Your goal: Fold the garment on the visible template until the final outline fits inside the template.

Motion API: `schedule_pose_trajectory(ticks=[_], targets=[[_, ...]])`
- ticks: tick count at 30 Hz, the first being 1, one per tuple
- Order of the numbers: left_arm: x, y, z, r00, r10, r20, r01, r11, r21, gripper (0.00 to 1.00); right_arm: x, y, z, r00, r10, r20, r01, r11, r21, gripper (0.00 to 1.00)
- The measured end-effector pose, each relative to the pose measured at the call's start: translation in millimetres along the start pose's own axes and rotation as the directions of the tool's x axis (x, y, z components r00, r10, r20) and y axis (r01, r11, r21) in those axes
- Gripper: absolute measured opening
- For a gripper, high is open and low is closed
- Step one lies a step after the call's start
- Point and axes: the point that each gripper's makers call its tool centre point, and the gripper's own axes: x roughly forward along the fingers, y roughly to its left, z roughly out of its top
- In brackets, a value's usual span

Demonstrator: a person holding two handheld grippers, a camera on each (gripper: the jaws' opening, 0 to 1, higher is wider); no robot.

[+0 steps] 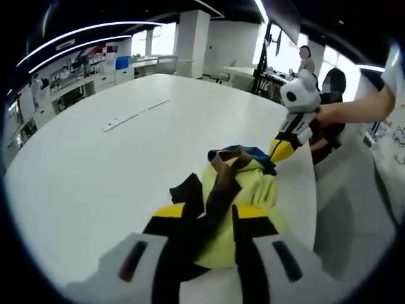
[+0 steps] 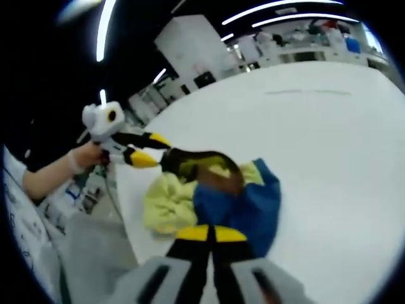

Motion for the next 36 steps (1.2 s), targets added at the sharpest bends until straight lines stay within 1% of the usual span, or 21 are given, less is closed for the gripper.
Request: schedule_pose_trajectory(ticks=[3,4,6,10,12,16,18,20,21,22,23,24,25,27,31,33,35,36], targets=[[3.6,0.7,-5.4,0.999,-0.032,-0.019,0.033,0.999,0.008,0.22,-2.1,-2.1,-2.0,1.0,0.0,0.0,0.0,1.0,-0.001,0.0],[5.9,-2.6,-6.1,0.998,-0.055,-0.029,0.055,0.998,0.014,0.22,-2.2,-1.9,-3.9,1.0,-0.001,-0.005,0.001,1.0,-0.001,0.0],[8.4,-4.7,-5.4,0.997,-0.066,-0.033,0.066,0.998,0.015,0.21,-4.0,0.7,-9.3,1.0,-0.001,-0.01,0.001,1.0,-0.002,0.0],[10.4,-9.0,-5.9,0.995,-0.091,-0.043,0.092,0.995,0.027,0.2,-4.5,1.9,-12.2,1.0,0.0,-0.011,0.0,1.0,0.006,0.0],[10.2,-11.0,-6.4,0.994,-0.098,-0.051,0.099,0.995,0.026,0.19,-4.4,1.4,-14.4,1.0,-0.003,-0.019,0.003,1.0,0.007,0.0],[6.3,-11.8,-8.3,0.993,-0.1,-0.057,0.101,0.995,0.018,0.13,-5.9,-1.9,-16.8,1.0,-0.009,-0.019,0.009,1.0,0.0,0.0],[3.1,-11.5,-8.6,0.994,-0.094,-0.05,0.095,0.995,0.009,0.12,-7.3,-0.4,-15.2,1.0,-0.006,-0.003,0.006,1.0,0.006,0.0],[0.0,-9.0,-8.8,0.995,-0.084,-0.043,0.085,0.996,0.006,0.11,-7.0,-1.9,-10.4,1.0,-0.01,0.017,0.01,1.0,-0.013,0.0],[0.8,-8.8,-6.3,0.996,-0.08,-0.035,0.08,0.997,-0.003,0.11,-6.9,-1.5,-8.5,1.0,-0.009,0.024,0.009,1.0,-0.016,0.0],[0.7,-7.5,-5.8,0.997,-0.078,-0.027,0.077,0.997,-0.012,0.1,-6.2,0.0,-5.3,0.999,-0.004,0.035,0.004,1.0,-0.007,0.03],[0.8,-5.7,-6.5,0.997,-0.075,-0.021,0.074,0.997,-0.018,0.09,-4.9,0.1,-3.4,0.999,-0.001,0.042,0.001,1.0,0.002,0.1],[1.0,-5.0,-6.0,0.997,-0.071,-0.018,0.071,0.997,-0.02,0.08,-2.5,-0.5,-1.2,0.999,-0.003,0.048,0.003,1.0,0.009,0.14],[1.3,-3.9,-5.1,0.998,-0.065,-0.016,0.064,0.998,-0.026,0.07,-0.6,-1.6,0.2,0.999,-0.005,0.05,0.005,1.0,0.007,0.15],[1.6,-2.5,-3.8,0.998,-0.062,-0.011,0.061,0.998,-0.026,0.06,3.5,-1.8,-0.5,0.999,-0.007,0.045,0.006,1.0,0.02,0.12],[1.0,-1.6,-2.5,0.998,-0.055,-0.006,0.055,0.998,-0.026,0.06,5.7,1.0,-2.5,0.999,-0.005,0.04,0.003,0.999,0.044,0.09],[0.5,1.2,-3.4,0.999,-0.054,-0.006,0.054,0.998,-0.032,0.06,6.2,2.4,-2.4,0.999,0.002,0.041,-0.004,0.998,0.055,0.06],[0.7,1.7,-4.0,0.998,-0.055,-0.007,0.054,0.998,-0.035,0.06,5.8,3.4,-2.7,0.999,0.002,0.041,-0.005,0.998,0.058,0.0],[1.1,2.0,-4.6,0.998,-0.056,-0.009,0.056,0.998,-0.037,0.06,5.1,4.0,-2.5,0.999,0.002,0.044,-0.004,0.999,0.054,0.0]])
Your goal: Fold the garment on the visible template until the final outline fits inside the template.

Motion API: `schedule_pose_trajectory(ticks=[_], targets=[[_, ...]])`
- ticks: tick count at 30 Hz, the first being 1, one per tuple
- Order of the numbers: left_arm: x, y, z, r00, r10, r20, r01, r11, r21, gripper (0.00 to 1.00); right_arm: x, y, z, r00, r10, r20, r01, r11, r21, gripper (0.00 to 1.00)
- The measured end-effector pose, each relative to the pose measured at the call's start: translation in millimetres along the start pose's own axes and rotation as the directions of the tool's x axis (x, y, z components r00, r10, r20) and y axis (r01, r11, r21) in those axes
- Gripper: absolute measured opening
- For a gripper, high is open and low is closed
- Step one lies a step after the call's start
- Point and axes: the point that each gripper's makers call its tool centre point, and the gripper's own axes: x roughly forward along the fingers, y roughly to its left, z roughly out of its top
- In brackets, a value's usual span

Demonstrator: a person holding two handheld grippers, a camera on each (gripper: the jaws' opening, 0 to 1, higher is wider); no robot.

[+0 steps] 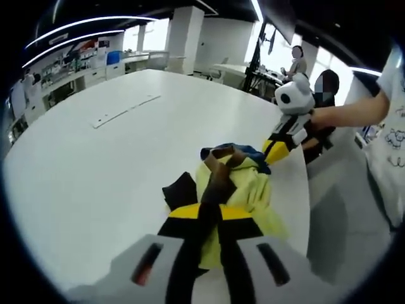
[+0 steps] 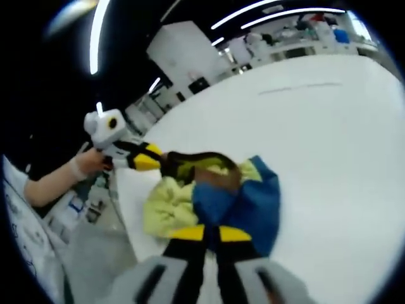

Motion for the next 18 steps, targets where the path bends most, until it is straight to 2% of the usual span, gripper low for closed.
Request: schedule_pose_trajectory(ticks=[6,12,16,18], targets=[[3.7,1.2,1.7,1.0,-0.001,-0.005,0.001,1.0,0.013,0.07,-8.1,-3.4,8.1,0.999,-0.018,0.03,0.018,1.0,-0.011,0.0],[12.7,-3.4,4.6,1.0,-0.017,-0.003,0.017,1.0,0.016,0.06,-12.9,-10.2,4.9,1.0,-0.017,0.022,0.017,1.0,0.007,0.0],[13.7,-4.6,2.4,1.0,-0.019,-0.016,0.019,1.0,0.019,0.0,-13.8,-9.8,2.9,0.999,-0.034,0.019,0.034,0.999,-0.009,0.0],[10.5,-4.2,3.5,1.0,-0.009,-0.017,0.009,1.0,-0.001,0.0,-16.2,-13.8,5.0,0.999,-0.046,0.027,0.046,0.999,-0.016,0.0]])
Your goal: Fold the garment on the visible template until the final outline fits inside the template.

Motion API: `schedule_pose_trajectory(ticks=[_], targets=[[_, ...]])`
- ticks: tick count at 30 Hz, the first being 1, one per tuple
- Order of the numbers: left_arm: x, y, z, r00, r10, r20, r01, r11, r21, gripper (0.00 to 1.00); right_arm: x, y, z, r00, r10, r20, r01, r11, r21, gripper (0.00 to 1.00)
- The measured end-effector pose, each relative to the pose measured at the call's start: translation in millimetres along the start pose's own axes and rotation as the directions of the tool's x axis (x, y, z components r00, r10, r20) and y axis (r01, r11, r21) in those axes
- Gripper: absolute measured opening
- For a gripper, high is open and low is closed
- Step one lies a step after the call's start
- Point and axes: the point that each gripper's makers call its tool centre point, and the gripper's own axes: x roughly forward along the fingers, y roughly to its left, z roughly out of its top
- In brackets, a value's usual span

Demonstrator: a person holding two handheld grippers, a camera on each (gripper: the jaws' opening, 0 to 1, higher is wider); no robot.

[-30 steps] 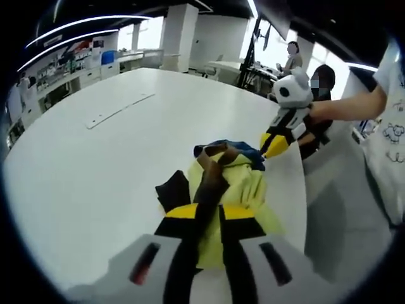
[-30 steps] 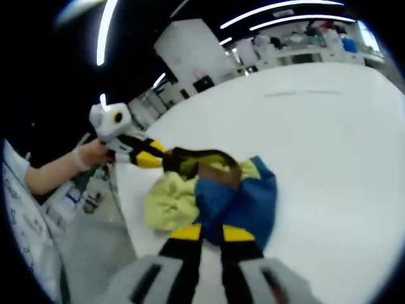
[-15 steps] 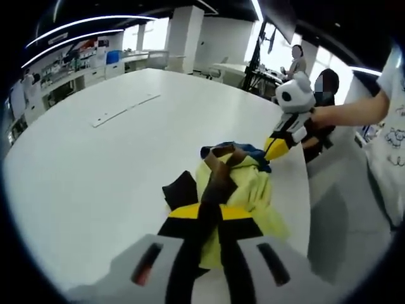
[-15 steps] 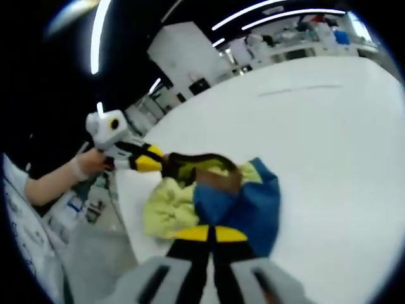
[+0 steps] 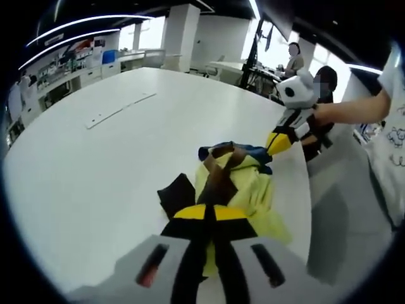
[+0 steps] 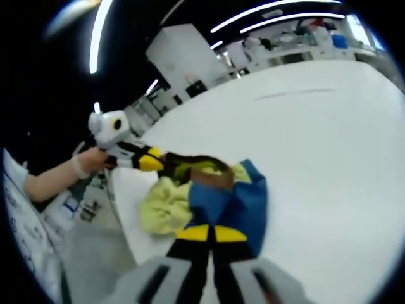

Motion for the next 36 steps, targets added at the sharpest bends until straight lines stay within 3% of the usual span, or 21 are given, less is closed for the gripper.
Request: schedule_pose_trajectory(ticks=[5,10,15,19,24,36], targets=[[-13.9,12.3,-1.9,0.998,0.067,0.02,-0.065,0.993,-0.101,0.0,-12.6,-8.2,11.9,0.998,-0.035,0.052,0.035,0.999,0.003,0.0],[-38.9,30.6,11.3,0.983,0.154,0.102,-0.134,0.975,-0.176,0.0,-30.7,-7.9,40.7,0.991,-0.041,0.124,0.042,0.999,-0.006,0.0],[-68.7,41.6,24.0,0.965,0.205,0.164,-0.174,0.967,-0.184,0.0,-46.0,5.3,72.2,0.984,-0.016,0.18,0.025,0.999,-0.048,0.0],[-86.0,37.9,41.5,0.95,0.235,0.206,-0.203,0.965,-0.166,0.0,-53.6,21.6,100.1,0.977,0.008,0.214,0.018,0.993,-0.117,0.0],[-113.7,38.5,70.9,0.919,0.284,0.273,-0.253,0.957,-0.145,0.0,-67.5,43.6,135.3,0.961,0.049,0.273,-0.002,0.985,-0.17,0.0],[-152.2,37.7,124.3,0.864,0.313,0.395,-0.291,0.95,-0.117,0.0,-98.0,72.2,185.9,0.923,0.107,0.369,-0.011,0.968,-0.252,0.0]])
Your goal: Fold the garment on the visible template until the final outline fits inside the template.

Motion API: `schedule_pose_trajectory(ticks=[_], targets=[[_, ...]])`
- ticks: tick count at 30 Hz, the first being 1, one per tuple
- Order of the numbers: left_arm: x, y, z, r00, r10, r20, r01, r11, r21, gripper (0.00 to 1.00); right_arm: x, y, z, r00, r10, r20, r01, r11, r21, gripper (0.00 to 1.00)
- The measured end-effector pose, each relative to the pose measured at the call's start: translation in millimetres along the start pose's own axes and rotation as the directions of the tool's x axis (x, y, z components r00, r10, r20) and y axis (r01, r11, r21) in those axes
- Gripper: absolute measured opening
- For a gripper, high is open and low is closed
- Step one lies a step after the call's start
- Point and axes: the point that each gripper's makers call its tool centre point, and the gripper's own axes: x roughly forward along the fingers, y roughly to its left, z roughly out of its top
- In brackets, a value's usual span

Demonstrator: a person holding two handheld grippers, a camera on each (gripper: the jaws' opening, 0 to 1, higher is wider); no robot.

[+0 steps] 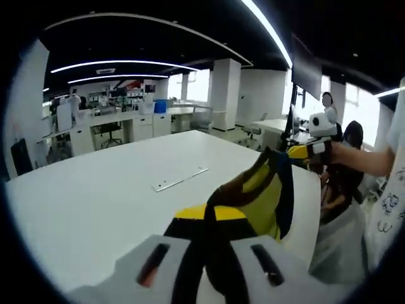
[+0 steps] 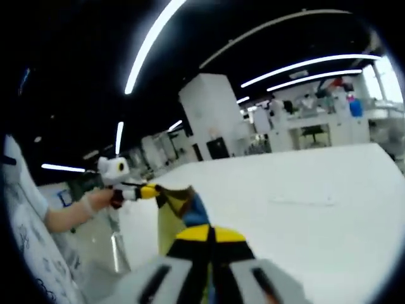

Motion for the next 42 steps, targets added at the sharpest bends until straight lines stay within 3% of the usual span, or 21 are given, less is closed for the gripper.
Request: schedule_pose_trajectory(ticks=[6,10,15,17,21,28,31,36,42], targets=[[12.1,19.4,10.8,0.999,0.021,0.046,-0.02,1.0,-0.023,0.0,13.6,-9.2,18.3,1.0,0.007,0.027,-0.006,1.0,-0.022,0.0],[34.0,43.0,5.0,0.998,0.041,0.049,-0.038,0.997,-0.069,0.0,31.8,-29.3,16.8,1.0,-0.005,0.006,0.005,1.0,-0.015,0.0],[73.0,65.4,-25.2,0.999,0.051,-0.011,-0.052,0.989,-0.139,0.0,62.1,-76.0,-5.4,0.997,-0.051,-0.058,0.053,0.998,0.029,0.0],[90.9,84.7,-42.3,0.997,0.059,-0.044,-0.065,0.986,-0.157,0.0,74.7,-96.6,-17.6,0.993,-0.069,-0.093,0.073,0.996,0.049,0.0],[122.1,105.3,-69.2,0.994,0.065,-0.09,-0.081,0.98,-0.184,0.0,101.5,-134.6,-38.2,0.986,-0.086,-0.142,0.099,0.992,0.084,0.0],[168.6,136.7,-111.5,0.986,0.083,-0.146,-0.119,0.96,-0.253,0.0,129.5,-182.5,-75.8,0.97,-0.118,-0.211,0.151,0.978,0.145,0.0],[184.3,147.6,-128.4,0.981,0.088,-0.174,-0.131,0.958,-0.256,0.0,142.4,-200.8,-93.4,0.962,-0.136,-0.238,0.179,0.968,0.173,0.0],[207.6,154.3,-148.0,0.973,0.104,-0.207,-0.159,0.949,-0.273,0.0,155.9,-222.8,-107.9,0.951,-0.164,-0.261,0.212,0.964,0.164,0.0],[217.4,164.9,-163.4,0.965,0.118,-0.233,-0.185,0.939,-0.29,0.0,160.5,-232.6,-120.7,0.939,-0.196,-0.283,0.247,0.956,0.16,0.0]])
